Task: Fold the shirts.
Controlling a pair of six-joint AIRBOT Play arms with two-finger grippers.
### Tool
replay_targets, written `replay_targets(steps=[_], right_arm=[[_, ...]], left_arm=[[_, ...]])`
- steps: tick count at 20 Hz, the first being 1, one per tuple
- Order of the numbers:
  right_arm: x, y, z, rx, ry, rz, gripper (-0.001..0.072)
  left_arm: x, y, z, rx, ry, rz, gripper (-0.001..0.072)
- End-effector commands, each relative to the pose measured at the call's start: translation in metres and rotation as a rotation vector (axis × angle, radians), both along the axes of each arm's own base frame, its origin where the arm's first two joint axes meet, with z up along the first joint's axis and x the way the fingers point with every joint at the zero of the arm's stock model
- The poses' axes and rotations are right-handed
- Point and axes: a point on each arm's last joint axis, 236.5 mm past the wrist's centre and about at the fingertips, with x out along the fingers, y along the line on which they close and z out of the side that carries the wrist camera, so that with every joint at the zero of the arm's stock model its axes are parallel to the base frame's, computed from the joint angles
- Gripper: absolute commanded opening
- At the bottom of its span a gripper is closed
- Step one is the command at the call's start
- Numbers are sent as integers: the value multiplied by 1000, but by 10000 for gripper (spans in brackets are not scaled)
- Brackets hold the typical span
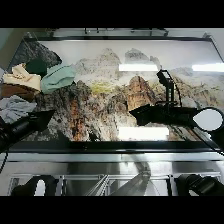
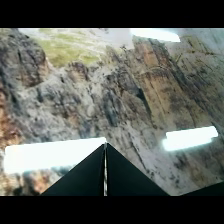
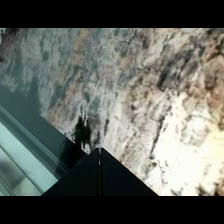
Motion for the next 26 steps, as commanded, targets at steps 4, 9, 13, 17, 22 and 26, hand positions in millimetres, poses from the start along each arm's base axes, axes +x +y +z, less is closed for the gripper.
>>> replay_targets(steps=[4, 9, 13, 17, 22, 26], right_arm=[[0, 0, 0, 0, 0, 1, 29], [0, 0, 0, 0, 1, 1, 29], [0, 0, 0, 1, 1, 1, 29], [-7, 1, -4, -8, 25, 23, 30], [38, -26, 6, 42, -5, -171, 29], [69, -83, -18, 14, 75, -320, 436]], left_arm=[[0, 0, 0, 0, 0, 1, 14], [0, 0, 0, 0, 0, 1, 14], [0, 0, 0, 0, 0, 1, 14], [3, 2, 2, -15, -2, 21, 10], [64, 80, 34, 135, -50, 259, 15], [155, 122, 19, 234, 98, 204, 713]])
